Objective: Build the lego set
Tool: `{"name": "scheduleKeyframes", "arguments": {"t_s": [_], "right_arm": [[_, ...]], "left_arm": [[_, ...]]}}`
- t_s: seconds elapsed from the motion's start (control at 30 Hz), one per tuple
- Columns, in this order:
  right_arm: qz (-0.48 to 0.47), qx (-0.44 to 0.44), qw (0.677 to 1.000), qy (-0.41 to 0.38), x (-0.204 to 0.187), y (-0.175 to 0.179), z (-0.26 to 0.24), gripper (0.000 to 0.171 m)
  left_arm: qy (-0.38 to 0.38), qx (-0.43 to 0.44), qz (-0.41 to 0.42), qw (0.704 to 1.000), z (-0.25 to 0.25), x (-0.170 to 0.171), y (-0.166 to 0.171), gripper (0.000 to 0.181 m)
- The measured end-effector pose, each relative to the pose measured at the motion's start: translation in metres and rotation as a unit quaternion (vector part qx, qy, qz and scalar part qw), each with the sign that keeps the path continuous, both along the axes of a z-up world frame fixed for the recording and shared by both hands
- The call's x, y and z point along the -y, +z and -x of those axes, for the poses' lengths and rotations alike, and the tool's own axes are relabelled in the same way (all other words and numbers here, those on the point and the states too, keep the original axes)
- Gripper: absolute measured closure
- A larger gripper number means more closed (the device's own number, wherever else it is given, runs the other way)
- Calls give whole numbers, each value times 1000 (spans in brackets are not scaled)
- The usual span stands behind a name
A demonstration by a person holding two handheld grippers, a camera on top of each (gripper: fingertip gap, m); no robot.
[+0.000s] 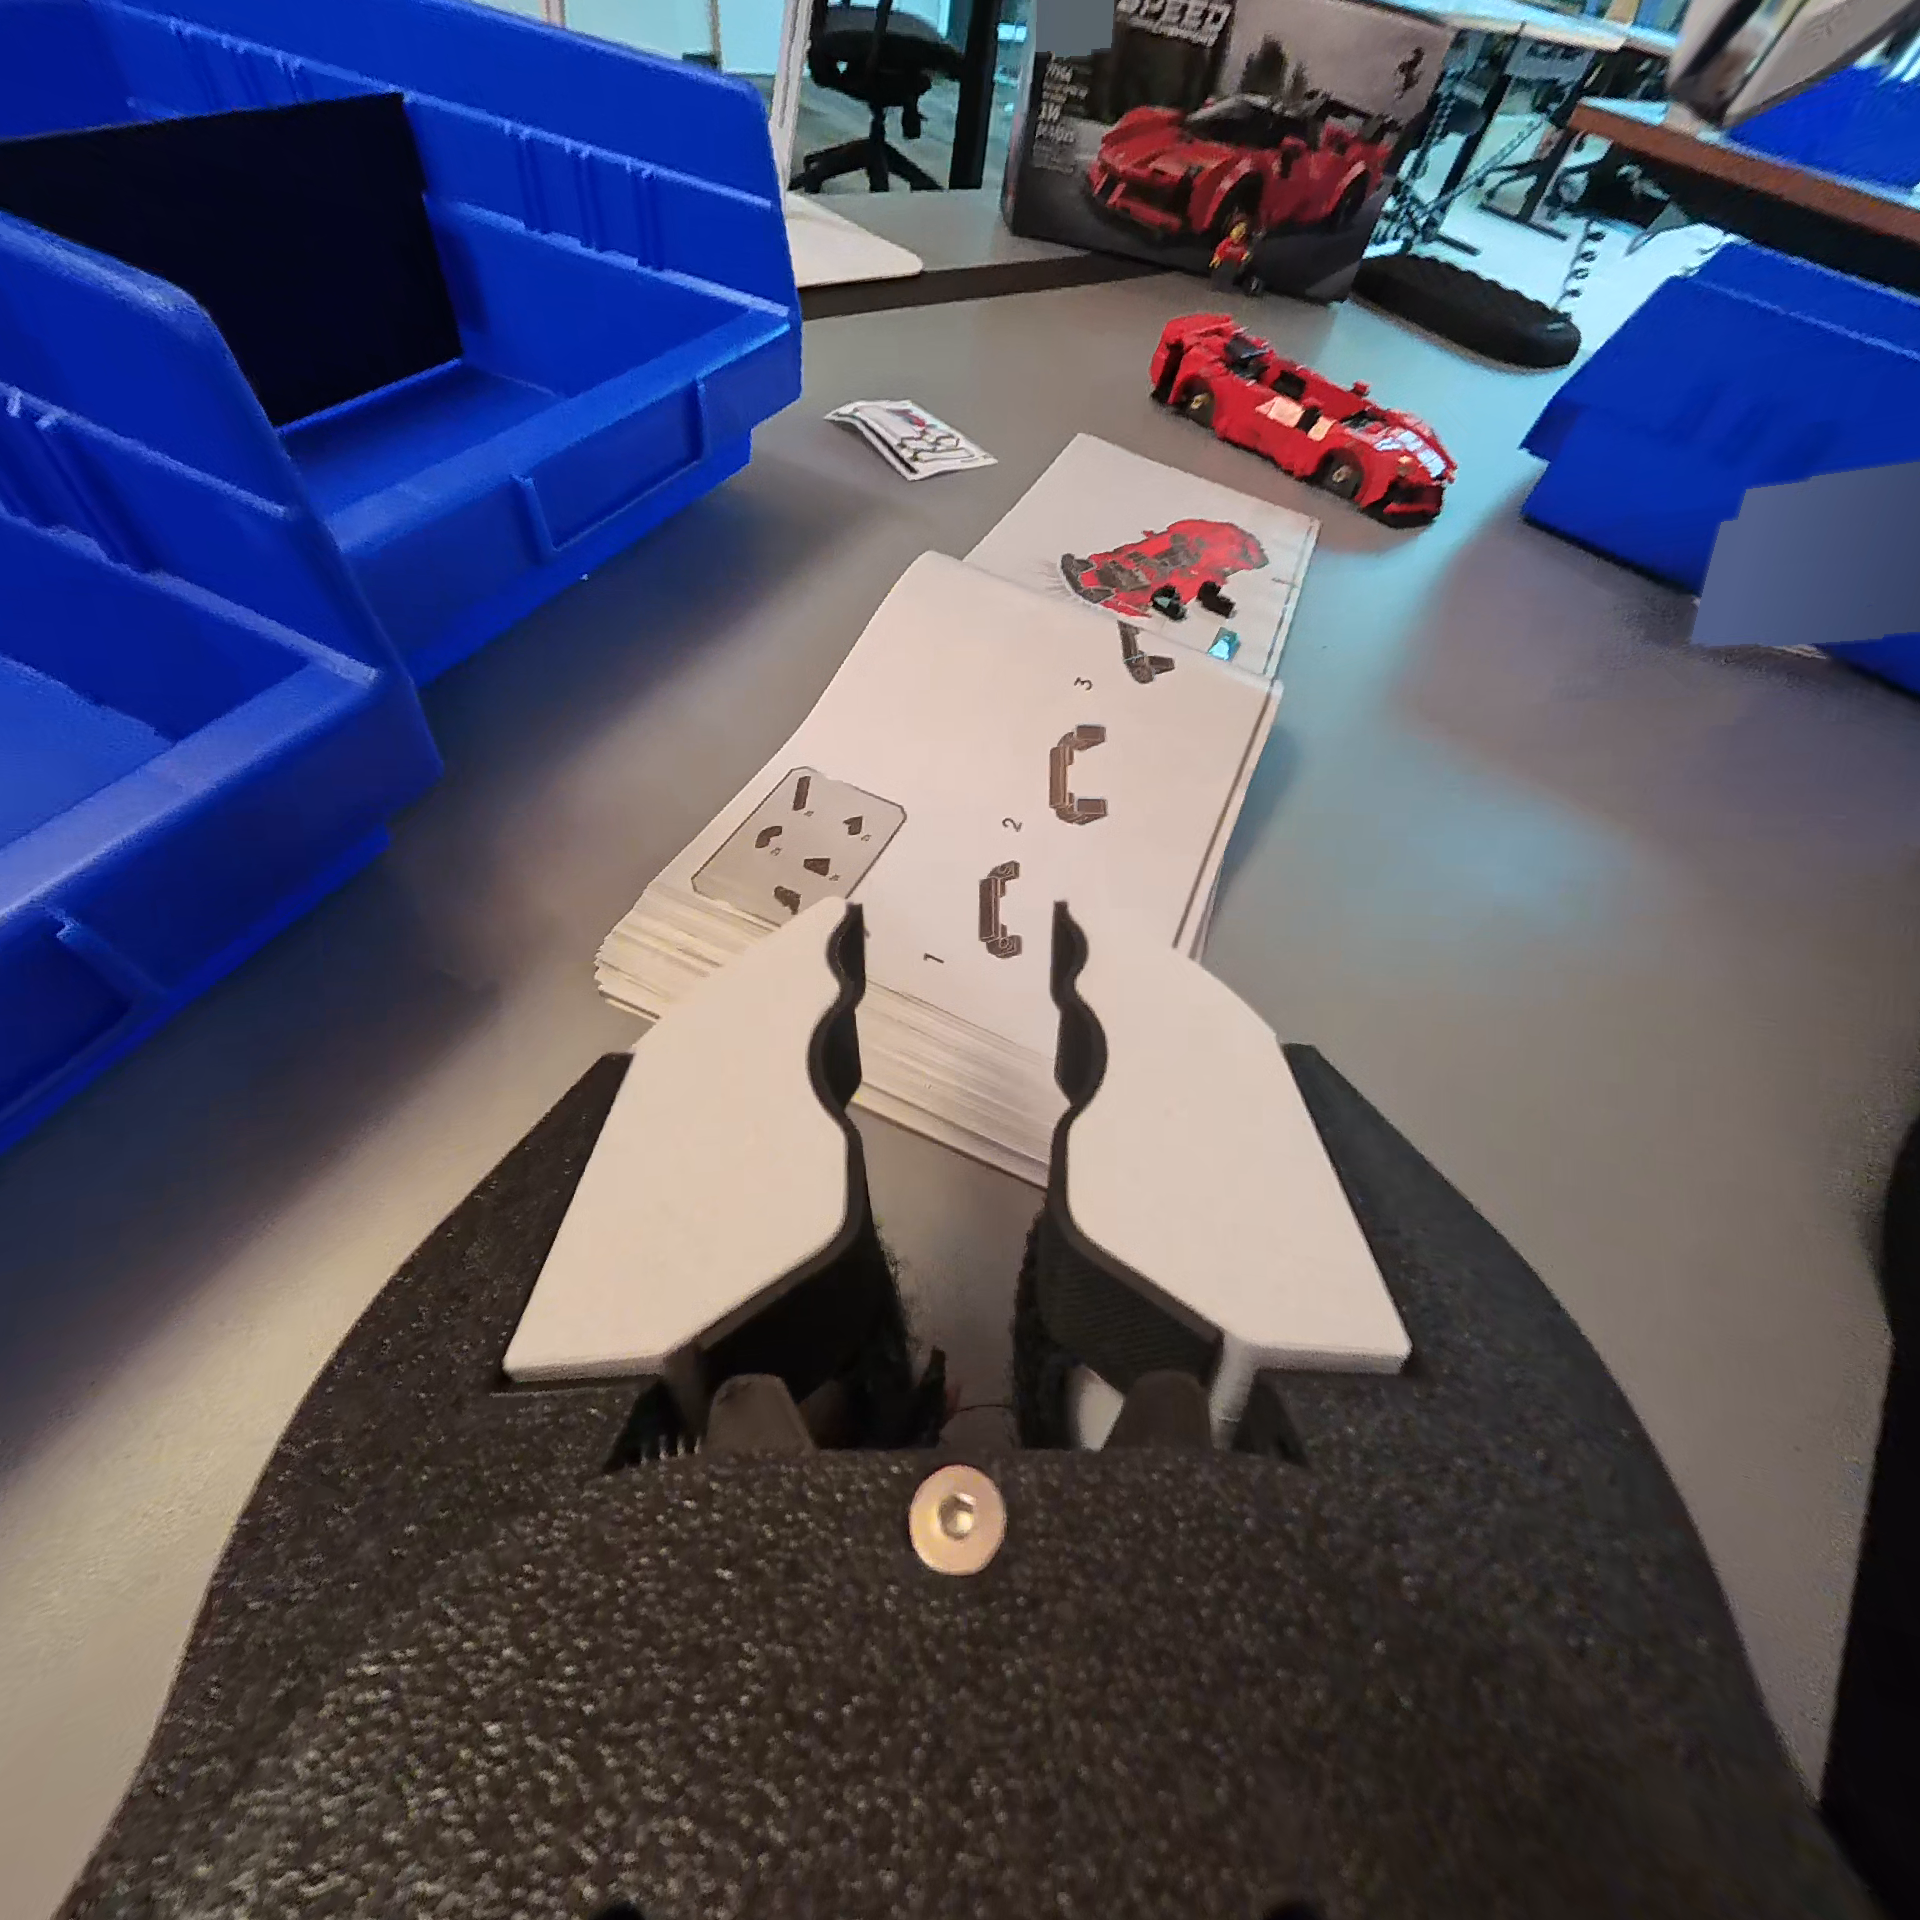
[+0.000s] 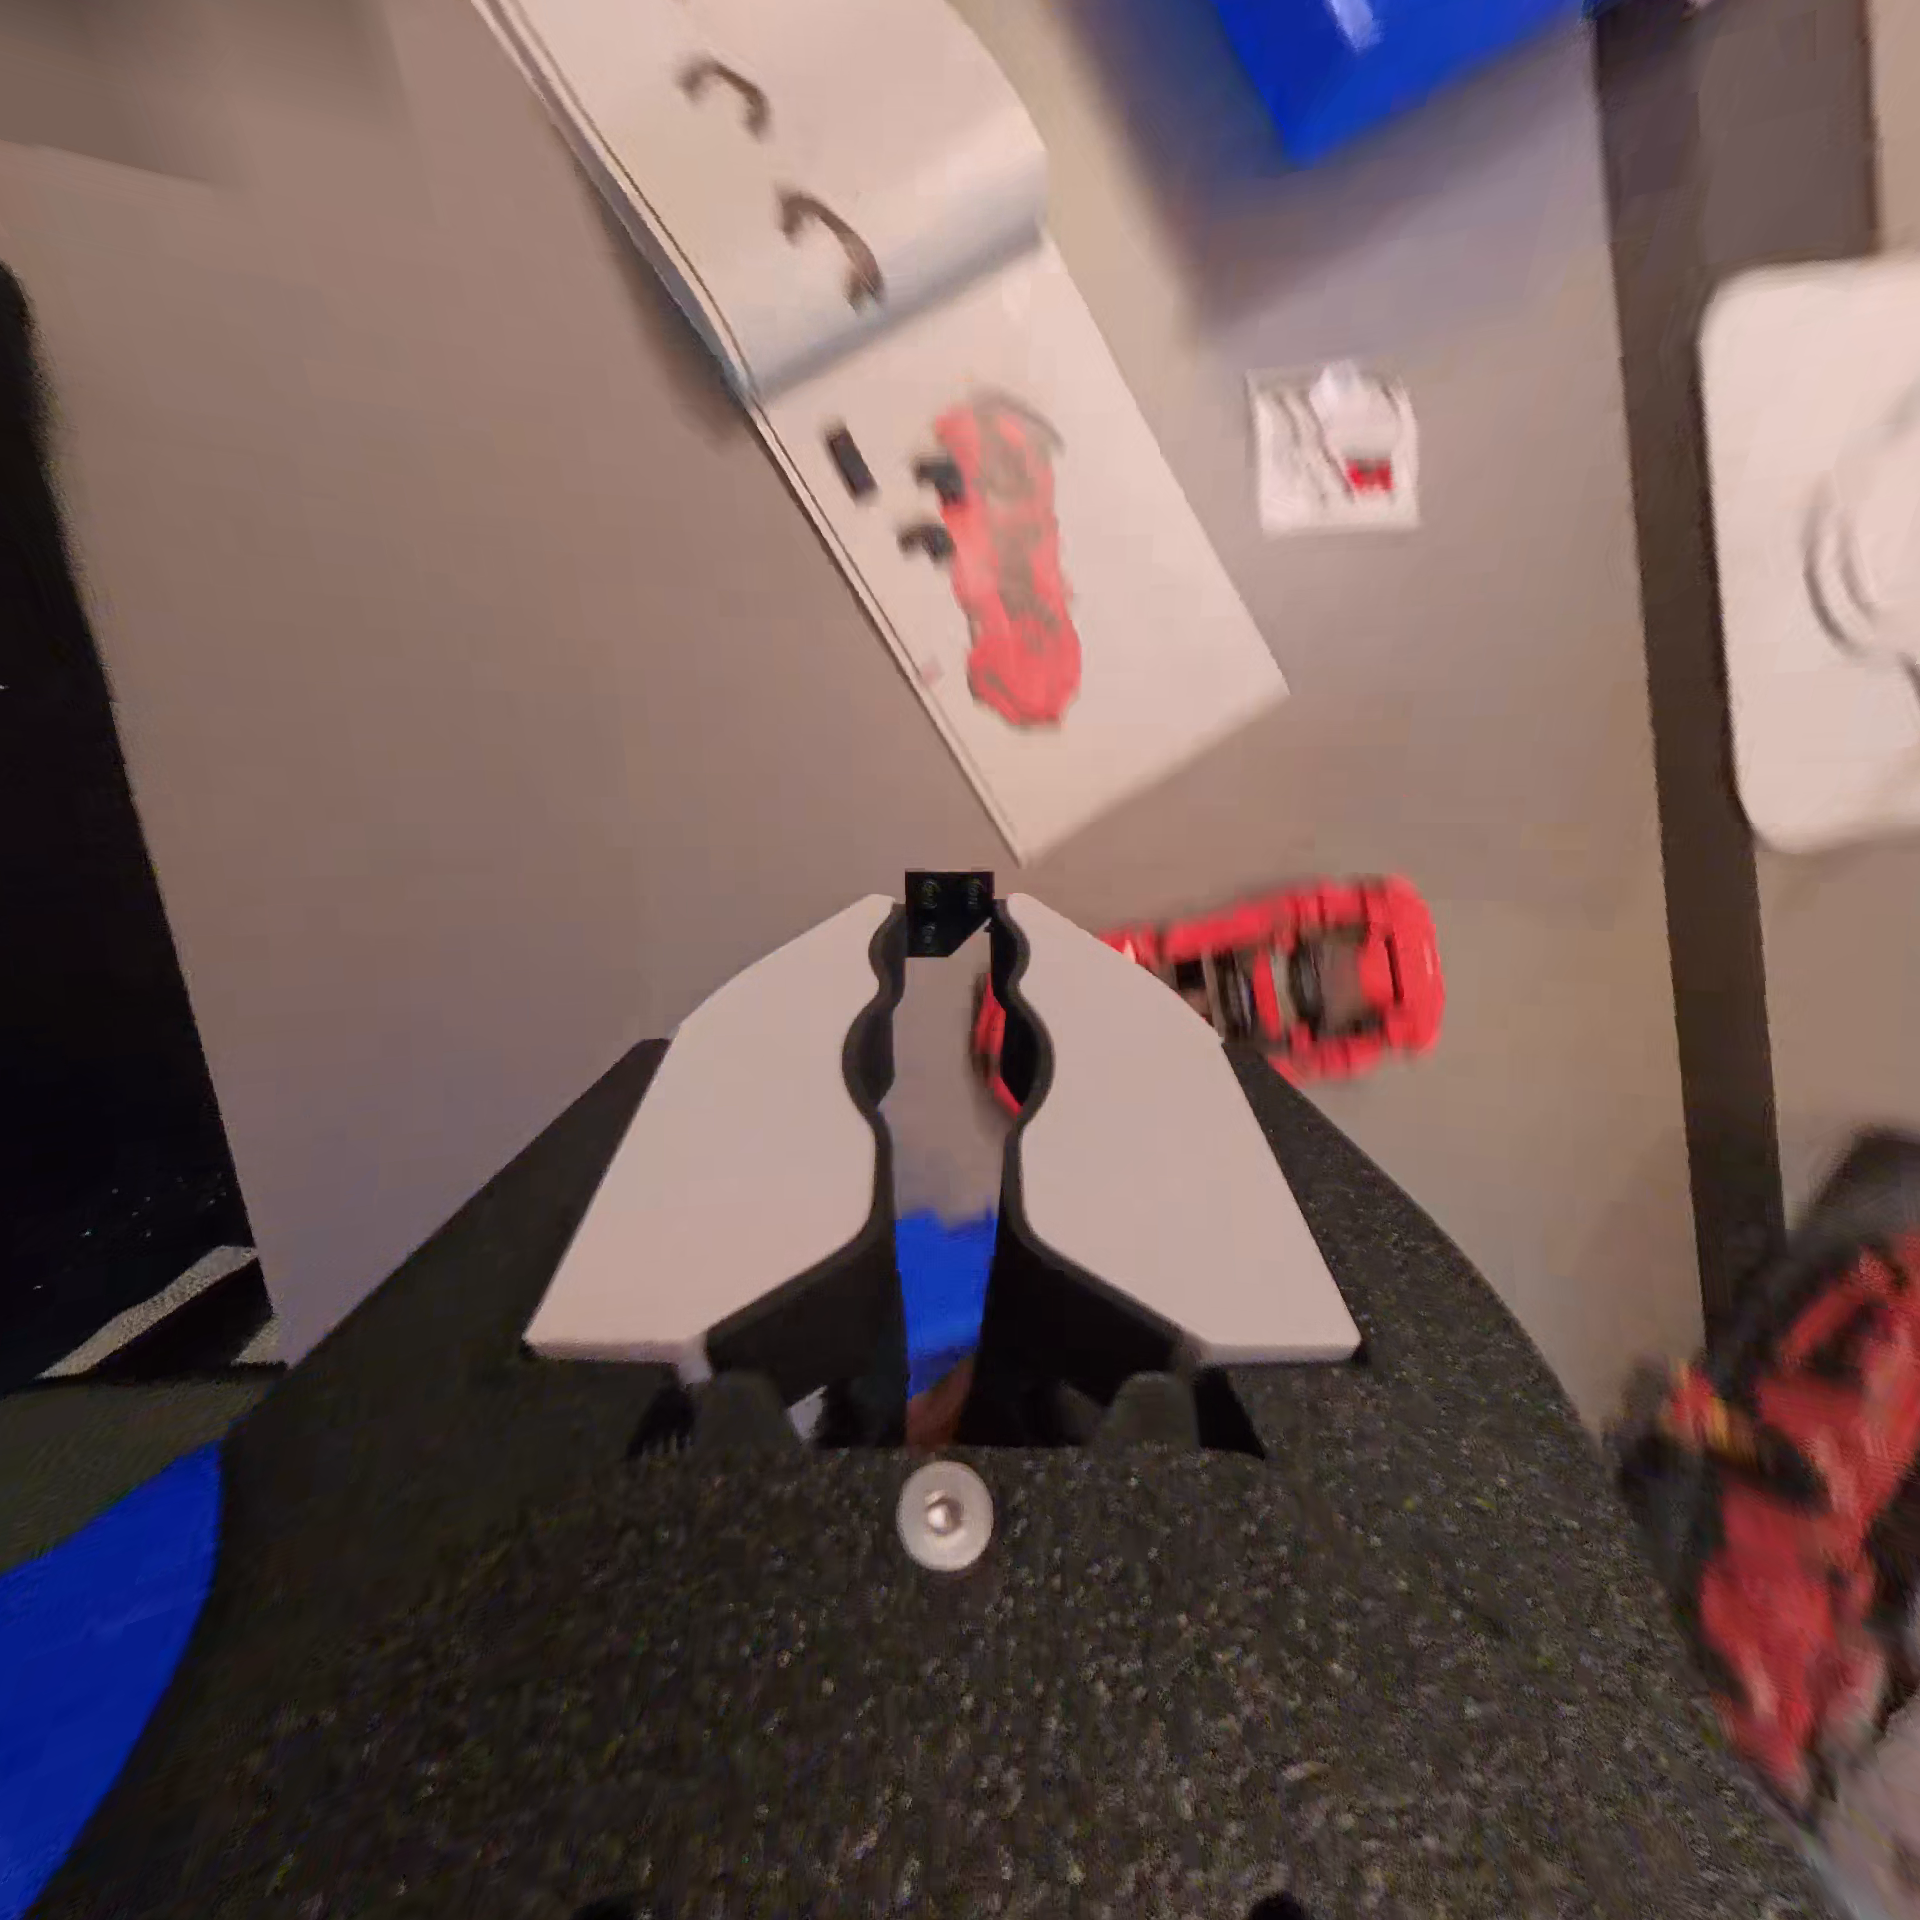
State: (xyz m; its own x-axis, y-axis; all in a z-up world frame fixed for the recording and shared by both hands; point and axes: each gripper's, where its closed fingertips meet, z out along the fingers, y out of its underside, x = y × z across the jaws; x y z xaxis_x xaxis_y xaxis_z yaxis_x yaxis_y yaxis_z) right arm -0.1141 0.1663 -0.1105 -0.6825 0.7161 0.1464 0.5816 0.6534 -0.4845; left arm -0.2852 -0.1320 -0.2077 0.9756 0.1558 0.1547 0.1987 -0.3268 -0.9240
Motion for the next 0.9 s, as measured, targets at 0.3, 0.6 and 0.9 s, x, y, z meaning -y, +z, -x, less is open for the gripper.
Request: {"name": "scheduleKeyframes", "arguments": {"t_s": [0.3, 0.6, 0.9], "right_arm": [[37, 47, 968, 242, 155, -54, 122, 156], [6, 83, 947, 310, 239, -117, 185, 156], [-14, 79, 946, 315, 251, -132, 197, 156]], "left_arm": [[13, 5, 53, 998, 3, -4, -14, 147], [21, 8, 60, 998, 5, -3, -17, 147], [25, 2, 91, 996, 6, -4, -24, 147]]}}
